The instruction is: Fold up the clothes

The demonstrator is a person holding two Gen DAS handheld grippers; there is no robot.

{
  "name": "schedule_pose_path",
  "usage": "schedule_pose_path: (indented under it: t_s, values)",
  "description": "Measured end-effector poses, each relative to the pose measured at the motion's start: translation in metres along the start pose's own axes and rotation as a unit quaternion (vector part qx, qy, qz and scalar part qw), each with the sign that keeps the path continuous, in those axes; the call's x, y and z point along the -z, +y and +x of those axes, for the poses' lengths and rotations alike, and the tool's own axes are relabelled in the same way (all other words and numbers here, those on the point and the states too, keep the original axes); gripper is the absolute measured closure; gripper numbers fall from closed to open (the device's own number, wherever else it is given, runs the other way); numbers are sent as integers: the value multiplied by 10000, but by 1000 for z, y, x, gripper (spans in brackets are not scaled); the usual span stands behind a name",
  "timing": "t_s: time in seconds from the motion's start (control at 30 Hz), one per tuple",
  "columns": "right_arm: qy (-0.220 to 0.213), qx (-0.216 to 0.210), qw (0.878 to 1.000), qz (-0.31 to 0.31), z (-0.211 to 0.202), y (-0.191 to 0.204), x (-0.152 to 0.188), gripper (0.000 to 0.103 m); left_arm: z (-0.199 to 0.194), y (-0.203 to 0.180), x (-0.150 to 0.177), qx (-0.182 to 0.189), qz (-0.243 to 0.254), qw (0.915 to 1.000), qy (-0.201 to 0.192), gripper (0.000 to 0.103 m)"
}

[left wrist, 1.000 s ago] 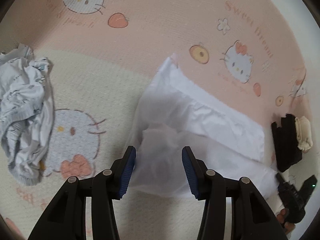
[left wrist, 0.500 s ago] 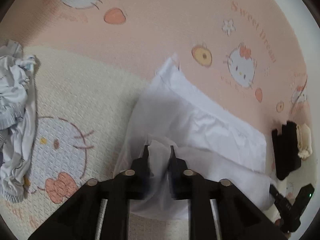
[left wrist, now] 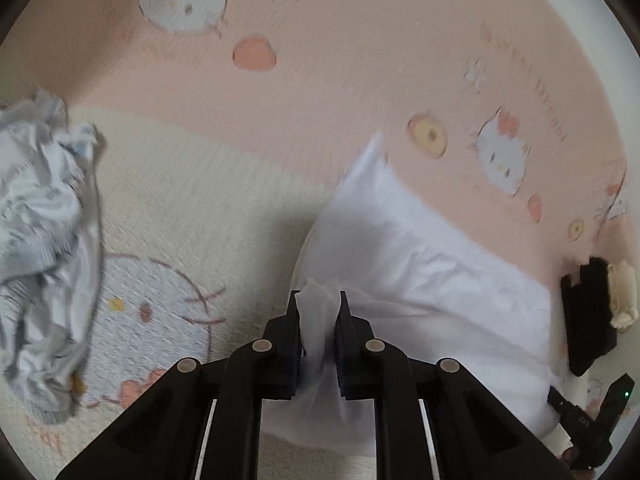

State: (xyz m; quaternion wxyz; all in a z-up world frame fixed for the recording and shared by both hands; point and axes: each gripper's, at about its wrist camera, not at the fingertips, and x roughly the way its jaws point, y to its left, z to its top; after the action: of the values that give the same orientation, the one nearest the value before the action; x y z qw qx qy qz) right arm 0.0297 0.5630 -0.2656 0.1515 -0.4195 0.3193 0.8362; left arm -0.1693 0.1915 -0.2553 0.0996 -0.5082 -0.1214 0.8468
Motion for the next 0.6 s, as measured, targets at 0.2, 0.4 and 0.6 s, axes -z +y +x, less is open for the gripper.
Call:
schedule_pose_path:
  t_s: [0.2, 0.4, 0.6]
  values:
    - [-47, 296, 9990, -344, -2, 10, 4, 69, -11, 0, 0, 379, -504, 9980, 80, 81]
    - [-192, 266, 9993, 159, -27, 5, 15, 39, -48, 7, 8, 921, -883, 9918, -6, 44]
    - [-424, -240, 9911, 1242, -57, -9, 35, 35, -66, 9, 26, 555, -570, 9968, -10, 41]
